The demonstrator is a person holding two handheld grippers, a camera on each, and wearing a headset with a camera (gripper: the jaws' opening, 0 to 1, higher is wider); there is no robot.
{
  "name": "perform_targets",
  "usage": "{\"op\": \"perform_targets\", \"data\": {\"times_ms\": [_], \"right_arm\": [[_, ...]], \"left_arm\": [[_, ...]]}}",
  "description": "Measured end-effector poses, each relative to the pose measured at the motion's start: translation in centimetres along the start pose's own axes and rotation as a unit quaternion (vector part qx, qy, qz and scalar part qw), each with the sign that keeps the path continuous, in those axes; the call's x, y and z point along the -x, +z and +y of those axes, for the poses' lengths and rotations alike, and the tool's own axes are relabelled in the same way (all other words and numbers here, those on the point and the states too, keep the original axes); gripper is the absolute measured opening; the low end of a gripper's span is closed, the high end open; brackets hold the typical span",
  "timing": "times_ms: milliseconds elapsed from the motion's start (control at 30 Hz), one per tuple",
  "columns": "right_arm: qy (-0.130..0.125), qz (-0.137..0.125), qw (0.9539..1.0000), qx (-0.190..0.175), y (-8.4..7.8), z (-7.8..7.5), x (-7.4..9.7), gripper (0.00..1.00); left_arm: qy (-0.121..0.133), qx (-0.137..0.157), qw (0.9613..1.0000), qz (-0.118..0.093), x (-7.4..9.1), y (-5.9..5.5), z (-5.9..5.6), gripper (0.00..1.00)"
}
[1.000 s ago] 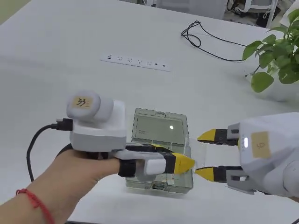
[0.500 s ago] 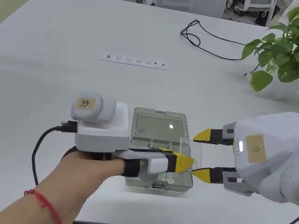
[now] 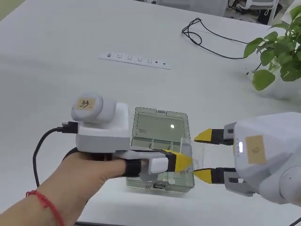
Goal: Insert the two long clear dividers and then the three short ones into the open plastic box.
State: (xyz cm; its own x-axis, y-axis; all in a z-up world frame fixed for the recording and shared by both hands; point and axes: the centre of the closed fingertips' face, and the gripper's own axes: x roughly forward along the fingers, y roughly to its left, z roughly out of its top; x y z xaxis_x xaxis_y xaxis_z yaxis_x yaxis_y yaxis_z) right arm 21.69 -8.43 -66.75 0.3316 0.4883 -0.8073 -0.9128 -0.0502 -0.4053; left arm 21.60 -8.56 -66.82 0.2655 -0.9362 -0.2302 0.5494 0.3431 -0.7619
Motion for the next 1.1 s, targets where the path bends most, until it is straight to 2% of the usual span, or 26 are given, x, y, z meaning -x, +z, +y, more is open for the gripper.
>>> {"op": "perform_targets", "data": {"times_ms": [367, 533, 600, 700, 733, 800, 867, 900, 933, 967, 1100], "right_arm": [[-0.004, -0.004, 1.0000, 0.001, 0.3, -0.1, 0.0, 0.33], [-0.003, -0.009, 0.9999, -0.011, 0.4, -0.2, 0.0, 0.33], [-0.003, -0.013, 0.9998, -0.015, 0.5, -0.3, 0.1, 0.35], [0.008, -0.032, 0.9987, -0.039, 0.7, -0.5, 0.5, 0.35], [0.013, -0.040, 0.9979, -0.050, 0.8, -0.5, 0.7, 0.35], [0.026, -0.058, 0.9952, -0.073, 0.9, -0.7, 1.1, 0.34], [0.048, -0.078, 0.9912, -0.096, 1.1, -0.6, 1.3, 0.32], [0.060, -0.090, 0.9882, -0.108, 1.3, -0.5, 1.4, 0.31], [0.078, -0.107, 0.9822, -0.133, 1.5, -0.5, 1.6, 0.30], [0.090, -0.115, 0.9784, -0.146, 1.5, -0.5, 1.7, 0.29], [0.130, -0.144, 0.9667, -0.167, 2.0, -0.7, 2.3, 0.27]], "left_arm": [[-0.001, 0.007, 1.0000, -0.007, 0.1, 0.1, -0.2, 0.00], [-0.003, 0.002, 1.0000, -0.007, 0.1, 0.1, -0.4, 0.00], [-0.002, -0.012, 0.9999, -0.006, 0.2, 0.1, -0.4, 0.00], [-0.003, -0.037, 0.9993, -0.002, 0.3, -0.1, -0.5, 0.00], [-0.002, -0.062, 0.9981, 0.003, 0.3, -0.2, -0.3, 0.00], [-0.007, -0.075, 0.9971, 0.010, 0.5, -0.6, -0.6, 0.00], [-0.018, -0.106, 0.9942, 0.011, 0.6, -0.7, -0.9, 0.00], [-0.019, -0.110, 0.9937, 0.015, 0.7, -0.8, -0.9, 0.00], [-0.021, -0.122, 0.9921, 0.018, 0.7, -0.9, -1.0, 0.00], [-0.025, -0.136, 0.9902, 0.019, 0.7, -0.9, -1.0, 0.00], [-0.042, -0.171, 0.9841, 0.024, 1.0, -1.0, -1.5, 0.00]]}}
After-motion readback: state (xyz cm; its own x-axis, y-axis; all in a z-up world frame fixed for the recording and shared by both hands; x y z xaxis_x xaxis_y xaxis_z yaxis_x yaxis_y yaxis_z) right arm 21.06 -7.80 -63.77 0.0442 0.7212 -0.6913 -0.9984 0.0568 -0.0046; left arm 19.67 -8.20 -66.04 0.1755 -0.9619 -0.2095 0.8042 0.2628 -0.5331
